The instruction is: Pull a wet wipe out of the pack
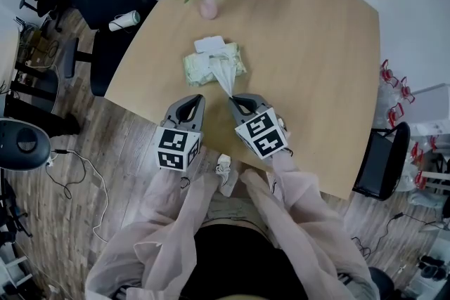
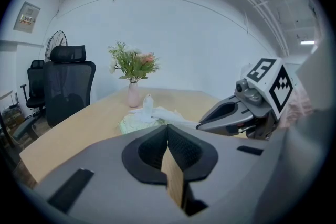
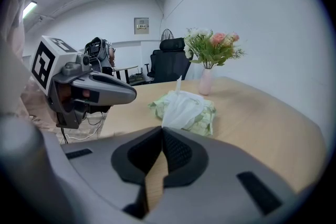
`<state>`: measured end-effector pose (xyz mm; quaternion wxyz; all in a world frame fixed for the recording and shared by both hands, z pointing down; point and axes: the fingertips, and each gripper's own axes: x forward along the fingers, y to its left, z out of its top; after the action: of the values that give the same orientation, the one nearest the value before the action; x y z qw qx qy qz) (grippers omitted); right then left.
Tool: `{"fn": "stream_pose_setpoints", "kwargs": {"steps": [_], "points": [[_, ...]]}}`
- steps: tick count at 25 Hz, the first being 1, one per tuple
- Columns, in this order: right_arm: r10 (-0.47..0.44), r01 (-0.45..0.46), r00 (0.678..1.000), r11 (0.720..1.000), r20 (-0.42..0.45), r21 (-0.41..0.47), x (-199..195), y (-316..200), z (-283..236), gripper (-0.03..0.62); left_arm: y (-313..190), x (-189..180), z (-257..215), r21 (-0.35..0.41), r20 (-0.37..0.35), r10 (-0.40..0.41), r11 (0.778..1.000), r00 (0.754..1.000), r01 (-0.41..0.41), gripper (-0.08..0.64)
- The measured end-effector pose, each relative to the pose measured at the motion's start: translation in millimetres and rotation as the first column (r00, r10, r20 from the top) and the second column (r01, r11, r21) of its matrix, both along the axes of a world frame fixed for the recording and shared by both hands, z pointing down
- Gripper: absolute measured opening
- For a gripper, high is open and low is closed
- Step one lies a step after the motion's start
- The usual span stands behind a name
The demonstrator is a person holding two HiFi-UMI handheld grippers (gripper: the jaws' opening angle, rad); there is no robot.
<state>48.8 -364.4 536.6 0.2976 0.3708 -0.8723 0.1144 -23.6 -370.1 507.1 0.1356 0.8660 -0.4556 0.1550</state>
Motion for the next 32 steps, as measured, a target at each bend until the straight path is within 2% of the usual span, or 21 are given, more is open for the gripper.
{"fn": "stream_pose_setpoints", "kwargs": {"steps": [13, 32], "points": [[0.035, -0.035, 0.999, 0.999, -0.01, 0.005, 10, 14, 2, 0.007, 12, 2, 0, 0.0, -0.002, 0.024, 1.0, 1.0, -0.024, 0.012], [0.129, -0.129, 0.991, 0.992, 0.02, 0.005, 36, 23, -8, 0.008, 20, 7, -4, 0.0, -0.005, 0.046, 0.999, 0.999, -0.046, 0.012]]}}
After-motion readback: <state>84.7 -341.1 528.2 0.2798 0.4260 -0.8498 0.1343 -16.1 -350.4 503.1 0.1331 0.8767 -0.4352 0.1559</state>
